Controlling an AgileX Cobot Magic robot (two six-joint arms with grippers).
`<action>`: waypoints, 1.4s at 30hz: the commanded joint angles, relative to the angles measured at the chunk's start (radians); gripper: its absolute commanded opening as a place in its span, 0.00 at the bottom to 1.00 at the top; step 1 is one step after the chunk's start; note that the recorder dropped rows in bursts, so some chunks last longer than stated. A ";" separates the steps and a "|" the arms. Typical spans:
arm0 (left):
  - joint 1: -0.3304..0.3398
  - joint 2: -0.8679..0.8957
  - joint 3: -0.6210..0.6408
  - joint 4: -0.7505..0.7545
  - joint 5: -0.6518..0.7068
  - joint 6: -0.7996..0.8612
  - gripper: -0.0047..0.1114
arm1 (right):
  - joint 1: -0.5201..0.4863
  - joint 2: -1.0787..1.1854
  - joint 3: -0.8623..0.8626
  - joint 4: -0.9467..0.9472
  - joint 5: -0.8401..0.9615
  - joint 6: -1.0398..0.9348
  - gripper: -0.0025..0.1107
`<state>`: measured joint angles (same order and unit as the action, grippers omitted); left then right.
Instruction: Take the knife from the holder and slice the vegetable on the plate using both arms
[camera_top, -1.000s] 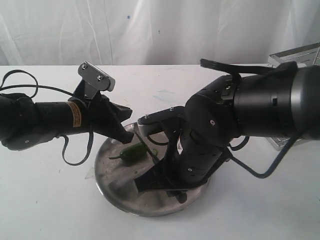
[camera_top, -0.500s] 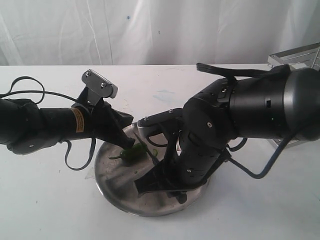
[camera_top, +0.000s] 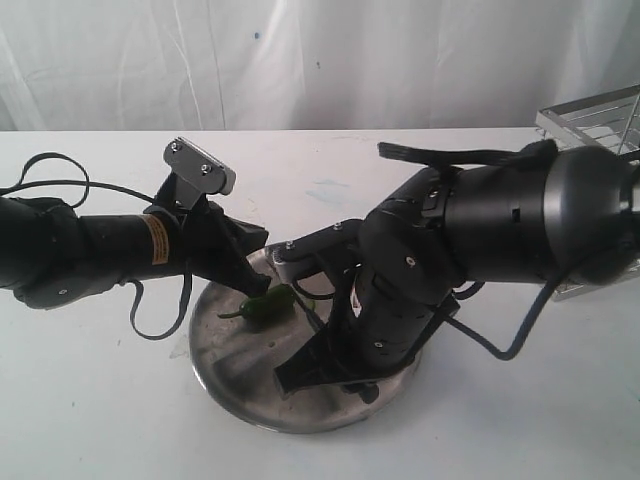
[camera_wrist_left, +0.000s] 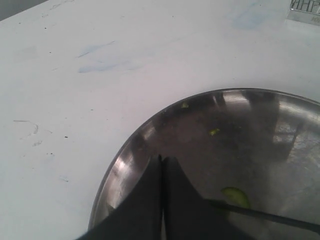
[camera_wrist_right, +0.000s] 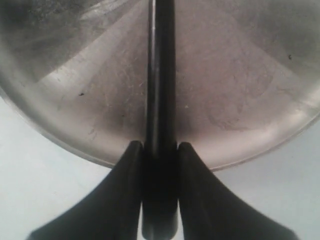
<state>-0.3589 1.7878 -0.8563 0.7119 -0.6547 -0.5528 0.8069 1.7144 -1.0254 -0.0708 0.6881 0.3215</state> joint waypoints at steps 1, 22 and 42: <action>0.000 -0.001 0.008 0.008 -0.003 -0.004 0.04 | -0.001 0.004 0.003 -0.013 -0.033 -0.001 0.02; 0.000 0.097 0.006 -0.190 -0.166 -0.027 0.04 | -0.001 0.004 0.003 0.035 -0.032 0.034 0.02; 0.000 0.261 -0.066 -0.057 -0.180 -0.054 0.04 | -0.001 0.004 0.003 0.037 -0.028 0.034 0.02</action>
<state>-0.3570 2.0303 -0.9211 0.5959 -0.8755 -0.5905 0.8069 1.7193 -1.0254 -0.0319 0.6781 0.3701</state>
